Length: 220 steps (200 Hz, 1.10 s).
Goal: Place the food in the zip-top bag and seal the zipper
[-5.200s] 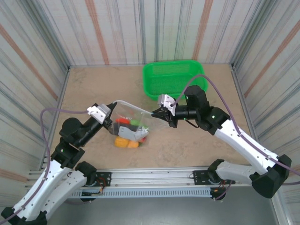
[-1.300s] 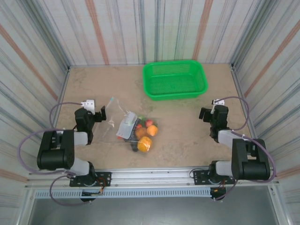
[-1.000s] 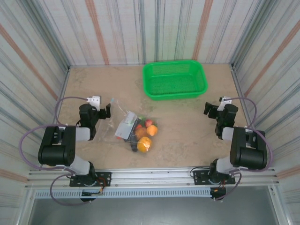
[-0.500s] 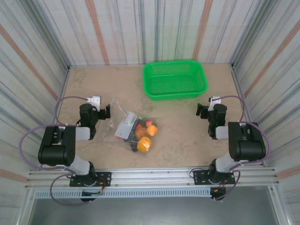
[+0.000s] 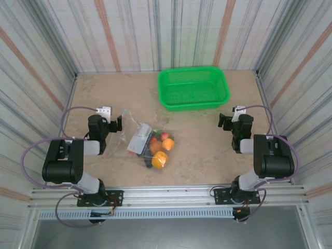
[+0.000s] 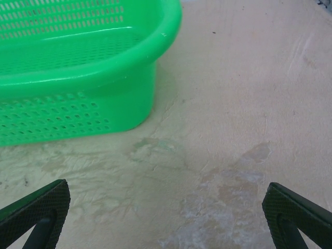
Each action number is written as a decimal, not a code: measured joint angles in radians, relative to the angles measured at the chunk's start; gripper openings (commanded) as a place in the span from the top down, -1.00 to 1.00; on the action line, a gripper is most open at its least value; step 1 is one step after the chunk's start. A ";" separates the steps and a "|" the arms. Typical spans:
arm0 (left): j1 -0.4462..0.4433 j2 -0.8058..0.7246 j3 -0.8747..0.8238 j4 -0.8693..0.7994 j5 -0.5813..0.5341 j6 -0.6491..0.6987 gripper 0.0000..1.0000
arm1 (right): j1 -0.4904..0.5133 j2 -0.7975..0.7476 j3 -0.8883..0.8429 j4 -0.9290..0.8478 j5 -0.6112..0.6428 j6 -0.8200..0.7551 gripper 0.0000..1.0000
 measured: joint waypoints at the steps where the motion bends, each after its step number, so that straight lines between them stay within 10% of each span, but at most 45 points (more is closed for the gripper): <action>1: 0.000 0.000 0.000 0.000 0.000 0.000 -0.97 | 0.001 0.000 0.000 0.000 0.002 0.000 -0.98; 220: 0.016 0.000 -0.001 0.008 -0.011 0.000 -0.97 | 0.004 0.000 0.000 -0.002 0.015 0.000 -0.98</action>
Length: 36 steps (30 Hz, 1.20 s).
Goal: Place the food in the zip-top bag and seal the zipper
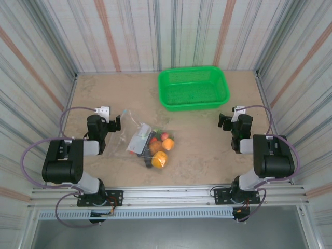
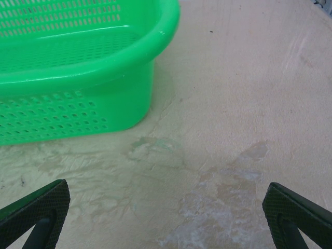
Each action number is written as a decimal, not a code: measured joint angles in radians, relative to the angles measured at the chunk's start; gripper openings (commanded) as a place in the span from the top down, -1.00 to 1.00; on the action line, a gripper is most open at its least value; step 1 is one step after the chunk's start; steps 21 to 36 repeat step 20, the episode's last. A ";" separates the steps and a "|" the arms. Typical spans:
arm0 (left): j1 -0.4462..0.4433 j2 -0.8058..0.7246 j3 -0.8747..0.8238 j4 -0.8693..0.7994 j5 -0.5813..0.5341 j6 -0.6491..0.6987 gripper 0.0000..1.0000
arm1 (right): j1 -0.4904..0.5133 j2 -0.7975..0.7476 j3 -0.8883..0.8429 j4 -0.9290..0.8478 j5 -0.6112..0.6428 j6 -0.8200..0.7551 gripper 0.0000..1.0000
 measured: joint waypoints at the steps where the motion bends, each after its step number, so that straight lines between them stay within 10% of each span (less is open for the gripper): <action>1: 0.000 0.000 0.000 0.000 0.000 0.000 -0.97 | 0.000 0.000 0.000 0.000 0.000 0.000 -0.98; 36: 0.000 0.000 0.000 0.000 0.008 0.000 -0.97 | 0.000 0.000 0.000 0.000 0.000 0.000 -0.98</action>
